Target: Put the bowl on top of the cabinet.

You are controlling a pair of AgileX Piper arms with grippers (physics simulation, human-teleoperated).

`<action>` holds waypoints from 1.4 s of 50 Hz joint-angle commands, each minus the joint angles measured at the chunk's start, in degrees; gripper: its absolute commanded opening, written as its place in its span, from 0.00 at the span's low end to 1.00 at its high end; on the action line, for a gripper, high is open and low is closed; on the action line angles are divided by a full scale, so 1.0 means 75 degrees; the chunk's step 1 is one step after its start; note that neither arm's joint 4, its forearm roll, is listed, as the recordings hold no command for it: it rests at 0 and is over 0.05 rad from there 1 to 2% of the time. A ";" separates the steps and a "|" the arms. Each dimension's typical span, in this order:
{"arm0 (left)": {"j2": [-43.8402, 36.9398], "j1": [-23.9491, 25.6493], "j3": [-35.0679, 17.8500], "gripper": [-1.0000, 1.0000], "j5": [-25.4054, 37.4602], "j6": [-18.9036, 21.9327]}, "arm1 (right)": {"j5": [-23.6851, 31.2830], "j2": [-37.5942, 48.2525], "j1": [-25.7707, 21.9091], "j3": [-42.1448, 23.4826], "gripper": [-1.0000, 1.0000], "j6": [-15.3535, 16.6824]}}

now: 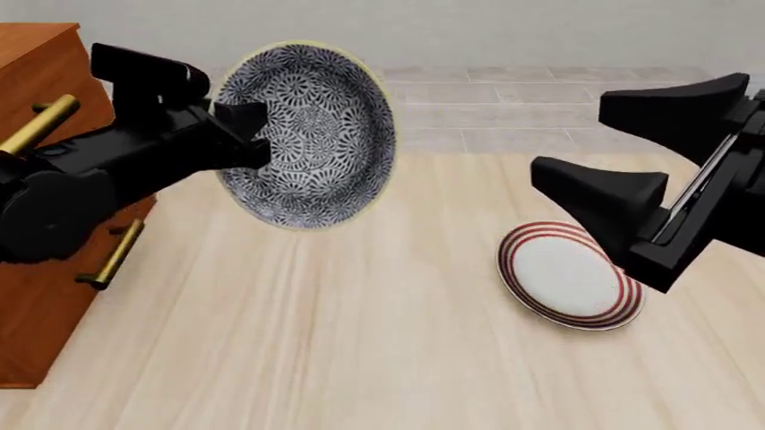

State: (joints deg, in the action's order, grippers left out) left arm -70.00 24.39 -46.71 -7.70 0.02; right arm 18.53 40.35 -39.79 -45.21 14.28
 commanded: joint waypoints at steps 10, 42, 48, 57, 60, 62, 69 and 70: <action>0.0979 -0.1440 -0.0389 0.00 0.1715 0.0508 | -0.0021 0.0103 -0.0299 0.0076 1.00 -0.0131; 0.2513 -0.3651 -0.2180 0.00 0.4365 -0.0057 | 0.0070 0.0029 -0.0509 0.0157 1.00 -0.0112; 0.2414 -0.4037 -0.2532 0.00 0.4535 -0.0488 | 0.0083 0.0021 -0.0543 0.0171 1.00 -0.0113; 0.2314 -0.4561 -0.2870 0.00 0.4617 -0.1039 | 0.0038 0.0059 -0.0553 0.0207 1.00 -0.0104; 0.2278 -0.4807 -0.3117 0.00 0.4704 -0.1197 | 0.0014 0.0082 -0.0550 0.0223 1.00 -0.0097; 0.2270 -0.4867 -0.3059 0.00 0.4676 -0.1442 | -0.0009 0.0099 -0.0564 0.0251 1.00 -0.0085; 0.2080 -0.5333 -0.3277 0.00 0.4633 -0.1719 | -0.0004 0.0097 -0.0583 0.0262 1.00 -0.0081; 0.2015 -0.5343 -0.3275 0.00 0.4618 -0.1816 | -0.0001 0.0093 -0.0578 0.0263 1.00 -0.0075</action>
State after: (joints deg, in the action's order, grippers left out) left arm -53.54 -11.53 -68.87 26.86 -9.87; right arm 18.63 40.96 -43.99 -43.46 13.60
